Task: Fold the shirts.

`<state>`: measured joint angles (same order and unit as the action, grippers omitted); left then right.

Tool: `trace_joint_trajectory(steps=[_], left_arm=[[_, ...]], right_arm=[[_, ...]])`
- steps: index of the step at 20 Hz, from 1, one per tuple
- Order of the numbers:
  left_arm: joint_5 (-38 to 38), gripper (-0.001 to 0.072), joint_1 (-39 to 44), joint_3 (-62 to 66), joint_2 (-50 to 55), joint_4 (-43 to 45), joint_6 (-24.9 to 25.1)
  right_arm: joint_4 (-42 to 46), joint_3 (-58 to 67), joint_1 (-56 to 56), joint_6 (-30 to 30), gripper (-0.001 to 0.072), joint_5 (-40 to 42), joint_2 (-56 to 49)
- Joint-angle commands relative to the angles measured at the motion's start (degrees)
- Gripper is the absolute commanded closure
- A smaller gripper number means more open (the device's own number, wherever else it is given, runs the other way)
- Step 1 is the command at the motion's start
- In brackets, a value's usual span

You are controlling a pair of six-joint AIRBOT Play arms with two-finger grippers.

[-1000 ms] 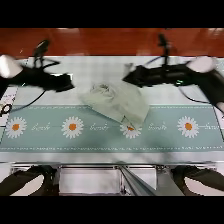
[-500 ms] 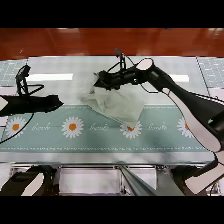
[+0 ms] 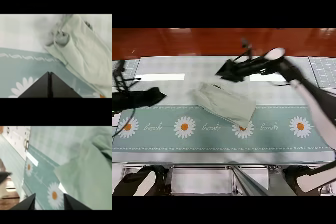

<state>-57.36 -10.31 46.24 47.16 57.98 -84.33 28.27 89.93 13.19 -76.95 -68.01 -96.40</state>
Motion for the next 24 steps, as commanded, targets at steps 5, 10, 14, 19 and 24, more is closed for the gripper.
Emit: trace_joint_trajectory(steps=[5,10,14,19,24], left_arm=[[-2.7,0.0688,-11.0,1.2,-6.4,-4.9,1.9],[-1.3,0.0688,-3.0,-5.3,-5.7,-7.0,4.2],[-1.1,0.0688,0.7,-7.9,-4.5,-7.0,4.2],[0.2,0.0688,0.8,-8.3,-4.2,-7.0,4.2],[0.2,0.0688,0.8,-8.3,-4.1,-7.0,4.2]], right_arm=[[55.9,-22.3,-20.5,-16.9,0.0299,-9.4,36.3],[38.6,-49.0,-26.3,-17.2,0.0294,3.1,47.0],[19.4,-59.9,-24.2,-10.4,0.0294,13.3,41.2],[4.9,-59.3,-14.7,-1.6,0.0294,17.1,25.6],[-4.3,-53.9,-8.3,3.8,0.0295,18.6,14.7]])
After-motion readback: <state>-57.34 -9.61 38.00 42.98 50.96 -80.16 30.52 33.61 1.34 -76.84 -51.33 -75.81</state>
